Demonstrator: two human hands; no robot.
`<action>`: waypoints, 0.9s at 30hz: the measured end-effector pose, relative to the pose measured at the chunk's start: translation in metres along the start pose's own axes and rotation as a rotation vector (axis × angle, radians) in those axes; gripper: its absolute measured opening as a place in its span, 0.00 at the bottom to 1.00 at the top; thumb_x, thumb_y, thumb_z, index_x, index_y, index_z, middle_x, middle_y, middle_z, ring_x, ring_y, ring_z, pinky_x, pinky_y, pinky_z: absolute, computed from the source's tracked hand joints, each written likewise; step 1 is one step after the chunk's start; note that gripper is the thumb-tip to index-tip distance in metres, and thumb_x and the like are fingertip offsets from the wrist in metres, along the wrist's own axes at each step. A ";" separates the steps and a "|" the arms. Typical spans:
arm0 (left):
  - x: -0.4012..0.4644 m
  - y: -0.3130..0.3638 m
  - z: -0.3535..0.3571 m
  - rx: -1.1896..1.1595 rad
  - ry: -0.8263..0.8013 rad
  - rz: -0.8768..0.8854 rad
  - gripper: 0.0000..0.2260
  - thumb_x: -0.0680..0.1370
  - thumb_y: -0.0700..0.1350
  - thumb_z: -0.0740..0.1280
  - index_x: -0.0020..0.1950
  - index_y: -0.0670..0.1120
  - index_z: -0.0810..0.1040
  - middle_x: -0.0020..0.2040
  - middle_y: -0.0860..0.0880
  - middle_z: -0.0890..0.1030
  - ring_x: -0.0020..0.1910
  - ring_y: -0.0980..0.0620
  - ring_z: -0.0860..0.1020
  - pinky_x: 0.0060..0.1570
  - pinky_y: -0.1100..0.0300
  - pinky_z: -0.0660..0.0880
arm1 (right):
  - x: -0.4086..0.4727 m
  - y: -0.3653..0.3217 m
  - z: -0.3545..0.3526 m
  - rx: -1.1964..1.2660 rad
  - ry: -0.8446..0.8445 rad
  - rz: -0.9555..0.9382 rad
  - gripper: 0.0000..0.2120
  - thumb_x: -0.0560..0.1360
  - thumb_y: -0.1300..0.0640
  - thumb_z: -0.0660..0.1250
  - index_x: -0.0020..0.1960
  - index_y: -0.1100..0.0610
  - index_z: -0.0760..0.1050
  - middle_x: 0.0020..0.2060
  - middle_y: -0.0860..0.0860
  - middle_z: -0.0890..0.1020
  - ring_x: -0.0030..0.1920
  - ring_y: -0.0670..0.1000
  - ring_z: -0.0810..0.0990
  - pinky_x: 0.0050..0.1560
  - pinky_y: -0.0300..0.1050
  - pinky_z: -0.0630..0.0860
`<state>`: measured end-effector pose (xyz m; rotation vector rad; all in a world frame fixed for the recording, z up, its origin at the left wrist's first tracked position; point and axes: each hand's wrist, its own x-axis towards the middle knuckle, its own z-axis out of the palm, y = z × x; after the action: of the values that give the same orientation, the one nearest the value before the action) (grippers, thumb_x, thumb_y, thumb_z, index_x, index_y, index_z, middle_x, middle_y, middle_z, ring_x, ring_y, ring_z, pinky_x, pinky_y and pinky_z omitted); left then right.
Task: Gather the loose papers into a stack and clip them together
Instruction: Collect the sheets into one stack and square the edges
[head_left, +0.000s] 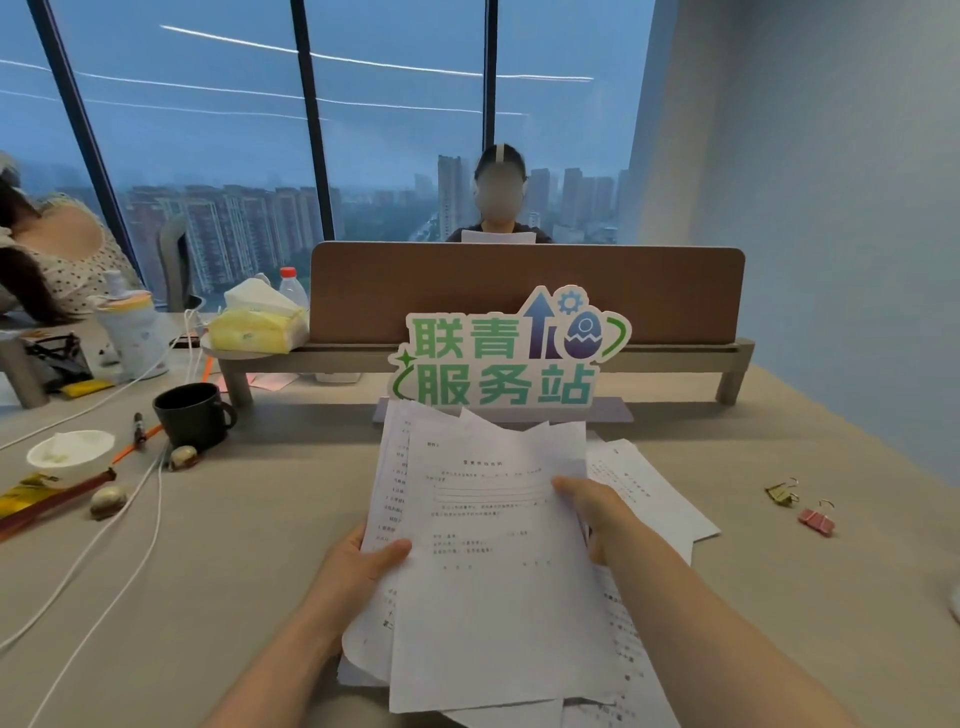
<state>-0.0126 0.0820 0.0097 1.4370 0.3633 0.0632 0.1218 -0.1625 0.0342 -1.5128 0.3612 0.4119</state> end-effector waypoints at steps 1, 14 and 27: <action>0.000 0.000 -0.001 0.005 0.000 0.003 0.10 0.78 0.39 0.69 0.59 0.46 0.80 0.49 0.44 0.87 0.45 0.41 0.86 0.39 0.50 0.82 | 0.001 0.000 -0.001 -0.001 -0.022 0.016 0.14 0.75 0.54 0.70 0.59 0.57 0.74 0.52 0.59 0.82 0.50 0.62 0.82 0.60 0.63 0.77; 0.001 0.039 0.005 -0.040 0.051 0.281 0.10 0.78 0.42 0.69 0.59 0.48 0.79 0.50 0.48 0.87 0.46 0.46 0.86 0.38 0.54 0.83 | -0.032 -0.049 0.009 0.169 -0.225 -0.446 0.16 0.71 0.64 0.73 0.58 0.62 0.79 0.52 0.60 0.85 0.51 0.64 0.85 0.52 0.66 0.81; 0.010 0.043 0.015 0.023 0.203 0.477 0.08 0.77 0.47 0.71 0.55 0.51 0.80 0.49 0.52 0.86 0.49 0.51 0.84 0.44 0.57 0.80 | -0.066 -0.035 0.043 0.055 -0.174 -0.768 0.22 0.66 0.44 0.72 0.59 0.46 0.75 0.50 0.48 0.84 0.49 0.54 0.85 0.48 0.57 0.84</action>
<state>0.0084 0.0763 0.0504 1.5191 0.1795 0.5962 0.0793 -0.1226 0.0980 -1.4290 -0.3462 -0.0791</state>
